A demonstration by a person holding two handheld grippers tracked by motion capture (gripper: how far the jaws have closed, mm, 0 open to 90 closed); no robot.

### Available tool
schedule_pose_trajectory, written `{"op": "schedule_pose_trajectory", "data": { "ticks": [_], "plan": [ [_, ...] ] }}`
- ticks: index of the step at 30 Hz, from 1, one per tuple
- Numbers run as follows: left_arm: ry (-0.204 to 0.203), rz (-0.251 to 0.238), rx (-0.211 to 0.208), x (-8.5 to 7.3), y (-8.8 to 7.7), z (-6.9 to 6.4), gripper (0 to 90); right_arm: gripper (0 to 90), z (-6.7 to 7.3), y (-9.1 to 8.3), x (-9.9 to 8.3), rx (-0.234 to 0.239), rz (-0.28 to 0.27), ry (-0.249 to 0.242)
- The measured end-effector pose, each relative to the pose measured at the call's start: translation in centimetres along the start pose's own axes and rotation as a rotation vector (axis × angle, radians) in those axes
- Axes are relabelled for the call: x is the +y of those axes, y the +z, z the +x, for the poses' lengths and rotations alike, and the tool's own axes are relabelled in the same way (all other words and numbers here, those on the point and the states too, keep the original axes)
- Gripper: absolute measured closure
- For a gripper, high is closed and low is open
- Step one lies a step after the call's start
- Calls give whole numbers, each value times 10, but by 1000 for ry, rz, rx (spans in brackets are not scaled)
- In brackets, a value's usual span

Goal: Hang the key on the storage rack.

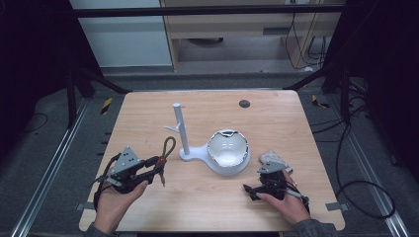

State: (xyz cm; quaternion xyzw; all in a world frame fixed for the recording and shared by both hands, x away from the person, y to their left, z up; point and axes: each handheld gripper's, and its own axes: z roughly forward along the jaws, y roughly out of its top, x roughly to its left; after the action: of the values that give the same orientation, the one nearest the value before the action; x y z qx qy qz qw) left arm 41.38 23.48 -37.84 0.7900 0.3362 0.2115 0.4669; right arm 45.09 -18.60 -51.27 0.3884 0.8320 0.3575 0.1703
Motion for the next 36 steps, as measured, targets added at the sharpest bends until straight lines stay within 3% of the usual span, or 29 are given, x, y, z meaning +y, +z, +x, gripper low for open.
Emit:
{"op": "schedule_pose_trajectory", "data": {
  "ticks": [11, 21, 29, 36],
  "plan": [
    [3, -49, 3, 15, 3, -6, 661, 34, 0, 0, 0, 0, 0, 0],
    [6, -101, 34, 24, 4, -10, 662, 34, 0, 0, 0, 0, -1, -2],
    [16, -136, 61, 26, 5, -14, 661, 34, 0, 0, 0, 0, 0, 0],
    [9, -135, 66, 25, 9, -14, 661, 34, 0, 0, 0, 0, 0, 0]
  ]
}}
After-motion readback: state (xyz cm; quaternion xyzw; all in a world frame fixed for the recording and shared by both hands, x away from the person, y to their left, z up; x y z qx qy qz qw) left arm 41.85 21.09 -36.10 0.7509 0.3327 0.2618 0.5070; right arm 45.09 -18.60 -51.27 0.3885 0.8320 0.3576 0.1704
